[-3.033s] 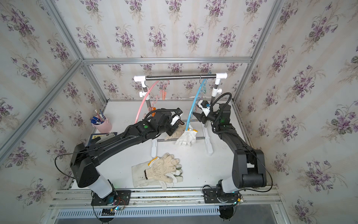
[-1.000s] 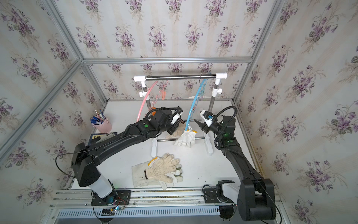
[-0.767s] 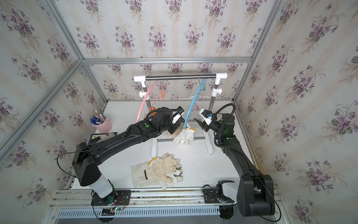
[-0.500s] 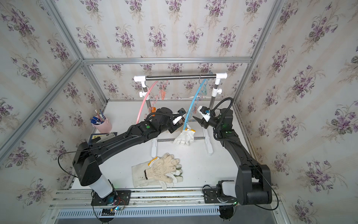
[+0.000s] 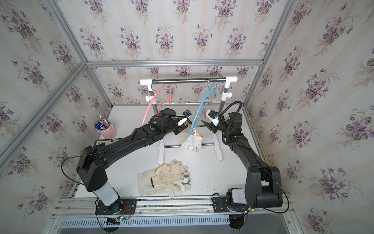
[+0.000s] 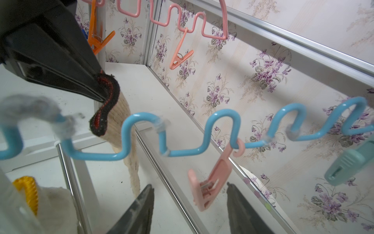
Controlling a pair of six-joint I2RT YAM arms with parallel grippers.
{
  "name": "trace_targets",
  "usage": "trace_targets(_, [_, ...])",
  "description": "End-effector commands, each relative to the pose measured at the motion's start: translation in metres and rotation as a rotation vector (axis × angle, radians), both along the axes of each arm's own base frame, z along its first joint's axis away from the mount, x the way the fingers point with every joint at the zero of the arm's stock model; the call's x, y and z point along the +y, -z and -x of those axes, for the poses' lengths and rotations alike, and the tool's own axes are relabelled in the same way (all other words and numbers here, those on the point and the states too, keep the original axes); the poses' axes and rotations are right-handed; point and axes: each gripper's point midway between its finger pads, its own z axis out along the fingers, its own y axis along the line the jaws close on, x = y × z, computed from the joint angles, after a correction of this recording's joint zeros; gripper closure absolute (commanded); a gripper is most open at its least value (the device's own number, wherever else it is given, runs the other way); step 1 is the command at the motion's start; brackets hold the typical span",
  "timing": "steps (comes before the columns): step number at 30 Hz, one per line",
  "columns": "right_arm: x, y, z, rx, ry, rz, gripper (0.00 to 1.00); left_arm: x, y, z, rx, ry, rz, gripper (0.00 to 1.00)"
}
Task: Clip the gloves onto a hanger to dry
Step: Open the clamp at the hanger.
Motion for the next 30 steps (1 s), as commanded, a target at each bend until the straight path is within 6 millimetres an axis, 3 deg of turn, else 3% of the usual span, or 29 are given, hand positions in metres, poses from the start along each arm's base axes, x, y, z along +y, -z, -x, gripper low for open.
trace_targets(1, [-0.001, -0.006, -0.005, -0.047, 0.010, 0.010, 0.42, -0.009, -0.010, -0.004, -0.032, 0.030, 0.033, 1.00])
trace_targets(17, [0.002, -0.004, -0.019, -0.028, -0.014, -0.014, 0.45, -0.013, 0.003, -0.005, 0.000, 0.031, 0.037, 1.00])
trace_targets(30, [0.005, -0.005, -0.026, -0.036, -0.028, -0.040, 0.47, -0.014, 0.003, -0.005, 0.009, 0.027, 0.051, 1.00])
